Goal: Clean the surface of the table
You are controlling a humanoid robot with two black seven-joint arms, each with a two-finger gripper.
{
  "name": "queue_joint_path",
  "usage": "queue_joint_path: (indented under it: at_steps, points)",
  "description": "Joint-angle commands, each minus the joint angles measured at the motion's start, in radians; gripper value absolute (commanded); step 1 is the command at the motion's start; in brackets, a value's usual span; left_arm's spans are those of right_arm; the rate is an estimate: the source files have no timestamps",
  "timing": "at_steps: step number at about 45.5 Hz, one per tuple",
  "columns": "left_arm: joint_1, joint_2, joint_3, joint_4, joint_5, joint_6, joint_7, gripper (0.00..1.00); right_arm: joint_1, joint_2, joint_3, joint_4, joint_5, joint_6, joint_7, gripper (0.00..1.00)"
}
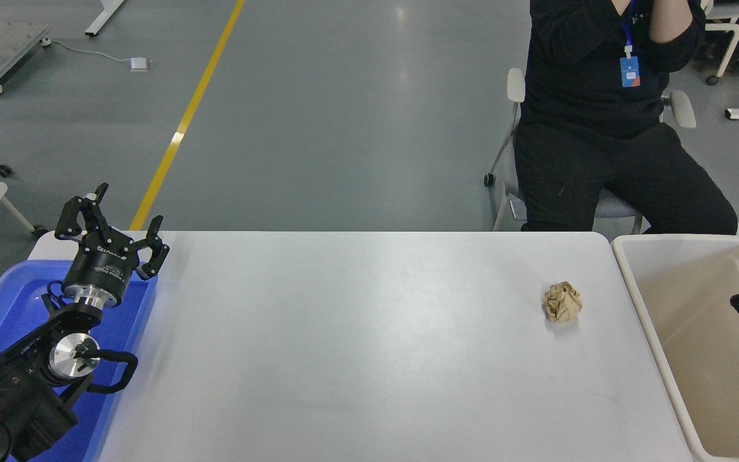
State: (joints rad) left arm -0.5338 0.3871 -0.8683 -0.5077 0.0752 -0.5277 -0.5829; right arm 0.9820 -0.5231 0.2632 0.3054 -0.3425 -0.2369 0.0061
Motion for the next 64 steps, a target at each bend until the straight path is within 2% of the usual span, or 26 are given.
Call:
queue_joint_path:
  at_steps: [1, 6, 12, 24, 34, 48, 64]
  points:
    - [0.0, 0.001, 0.0, 0.0, 0.0, 0.0, 0.0, 1.0, 0.092, -0.089, 0.26, 0.277, 0.0, 0.008, 0.0, 0.99]
    - [0.0, -0.001, 0.0, 0.0, 0.0, 0.0, 0.0, 1.0, 0.09, -0.098, 0.372, 0.382, -0.001, 0.025, 0.005, 0.99]
    - [0.0, -0.001, 0.0, 0.0, 0.0, 0.0, 0.0, 1.0, 0.083, -0.089, 0.444, 0.4, -0.001, 0.08, 0.032, 0.99]
    - [0.0, -0.001, 0.0, 0.0, 0.0, 0.0, 0.0, 1.0, -0.045, -0.023, 0.544, 0.405, 0.0, 0.169, 0.31, 0.99]
    - [0.0, 0.001, 0.0, 0.0, 0.0, 0.0, 0.0, 1.0, -0.166, 0.051, 0.562, 0.405, 0.0, 0.197, 0.419, 0.99]
    - [0.0, -0.001, 0.0, 0.0, 0.0, -0.002, 0.0, 1.0, -0.322, 0.187, 0.63, 0.386, 0.0, 0.191, 0.462, 0.99]
    - [0.0, -0.001, 0.0, 0.0, 0.0, 0.0, 0.0, 1.0, -0.43, 0.249, 0.63, 0.351, 0.0, 0.192, 0.512, 0.99]
